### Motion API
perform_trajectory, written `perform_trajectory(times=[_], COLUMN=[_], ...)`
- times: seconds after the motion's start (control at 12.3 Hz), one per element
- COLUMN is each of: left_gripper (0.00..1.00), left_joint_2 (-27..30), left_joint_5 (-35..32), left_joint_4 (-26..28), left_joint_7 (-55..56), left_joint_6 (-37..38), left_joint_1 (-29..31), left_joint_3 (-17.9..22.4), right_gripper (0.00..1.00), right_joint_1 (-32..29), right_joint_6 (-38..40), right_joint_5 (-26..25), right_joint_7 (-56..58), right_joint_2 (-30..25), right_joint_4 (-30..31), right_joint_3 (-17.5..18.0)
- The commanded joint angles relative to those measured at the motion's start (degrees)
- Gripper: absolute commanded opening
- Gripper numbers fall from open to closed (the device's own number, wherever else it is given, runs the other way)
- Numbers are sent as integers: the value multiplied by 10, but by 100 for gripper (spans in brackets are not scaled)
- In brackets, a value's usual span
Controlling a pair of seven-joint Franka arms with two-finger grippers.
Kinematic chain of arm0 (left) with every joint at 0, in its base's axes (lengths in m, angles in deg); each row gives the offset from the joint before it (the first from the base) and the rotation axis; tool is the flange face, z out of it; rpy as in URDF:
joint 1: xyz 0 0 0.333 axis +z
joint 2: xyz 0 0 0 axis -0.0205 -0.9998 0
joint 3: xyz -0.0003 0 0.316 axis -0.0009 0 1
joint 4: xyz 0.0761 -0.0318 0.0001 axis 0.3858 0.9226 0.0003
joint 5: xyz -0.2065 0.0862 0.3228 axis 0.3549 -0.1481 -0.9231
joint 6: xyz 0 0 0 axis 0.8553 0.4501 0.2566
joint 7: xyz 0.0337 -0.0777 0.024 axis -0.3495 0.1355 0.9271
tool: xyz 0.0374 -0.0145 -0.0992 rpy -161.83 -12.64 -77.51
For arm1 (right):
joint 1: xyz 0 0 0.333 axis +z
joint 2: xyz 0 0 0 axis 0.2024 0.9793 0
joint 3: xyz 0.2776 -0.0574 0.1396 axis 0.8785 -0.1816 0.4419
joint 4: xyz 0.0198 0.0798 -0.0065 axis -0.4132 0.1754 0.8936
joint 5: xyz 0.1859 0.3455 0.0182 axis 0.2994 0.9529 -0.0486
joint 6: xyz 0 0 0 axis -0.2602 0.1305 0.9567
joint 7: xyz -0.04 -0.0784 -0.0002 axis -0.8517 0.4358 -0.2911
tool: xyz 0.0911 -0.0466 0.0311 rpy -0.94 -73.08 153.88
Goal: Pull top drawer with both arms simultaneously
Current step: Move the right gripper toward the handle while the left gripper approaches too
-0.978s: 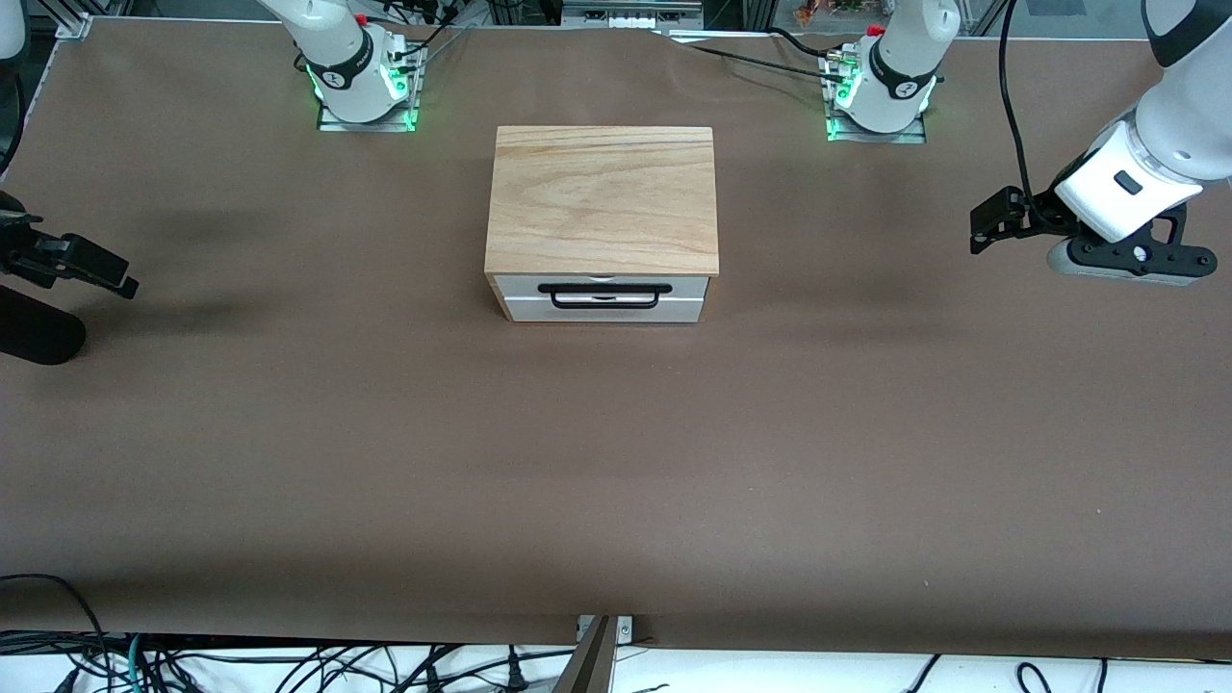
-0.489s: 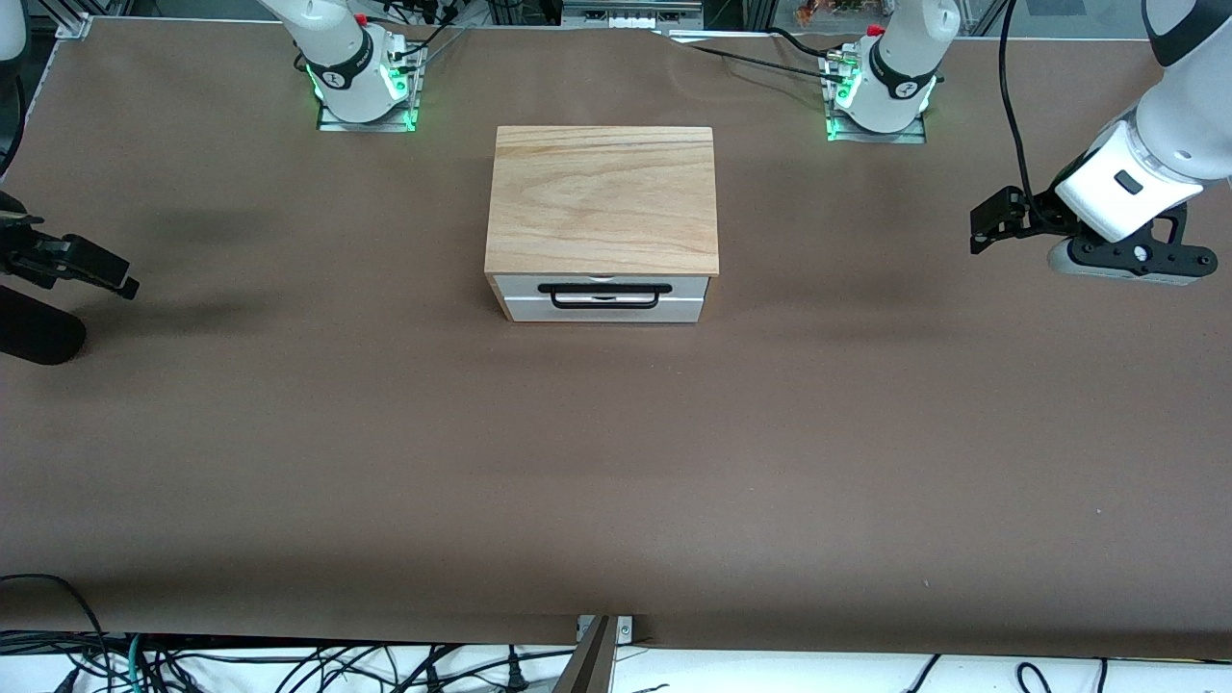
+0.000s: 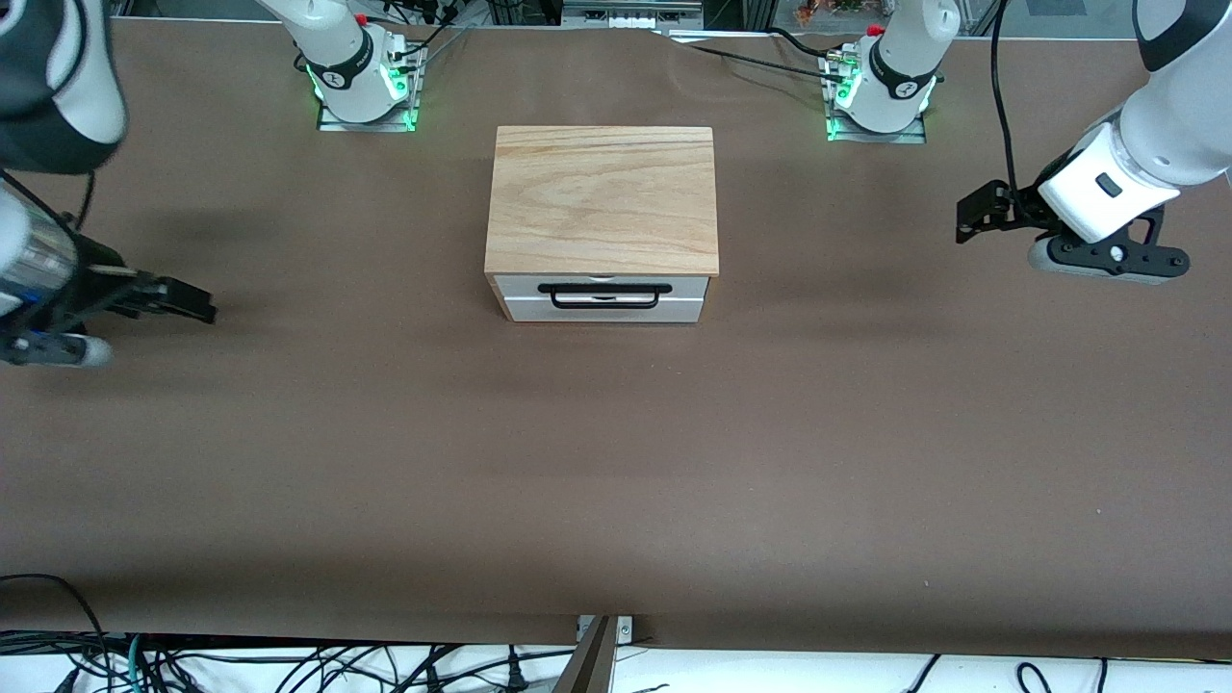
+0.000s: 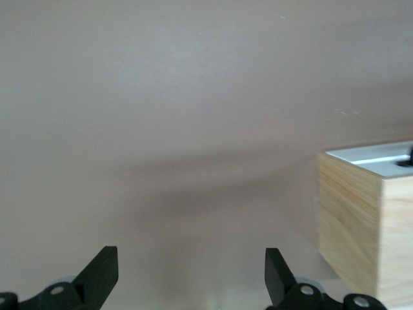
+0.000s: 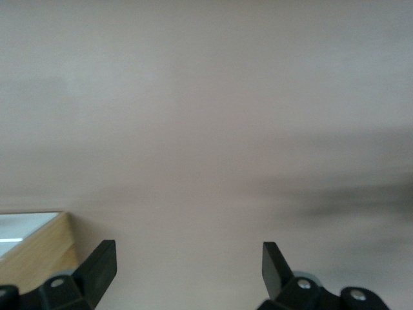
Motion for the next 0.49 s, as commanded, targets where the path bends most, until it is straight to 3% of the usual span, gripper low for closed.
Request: perform_trajectory(times=[0.0, 0.16, 0.41], left_gripper=[100, 100, 100], left_joint_2=[-28, -85, -187], left_joint_5=[49, 110, 255], left_joint_4=[-20, -46, -99], left_joint_7=[3, 2, -35], left_joint_6=[15, 13, 13], left_joint_1=[-10, -17, -16], left_joint_3=[-2, -2, -2], right_gripper=[100, 100, 100], right_joint_1=[8, -9, -10], right_joint_6=[-1, -1, -6], right_joint_5=[116, 243, 376], right_joint_7=[-4, 5, 57], right_joint_2=[35, 73, 115], right_joint_4=[-11, -6, 0], right_joint_3=[-1, -1, -2])
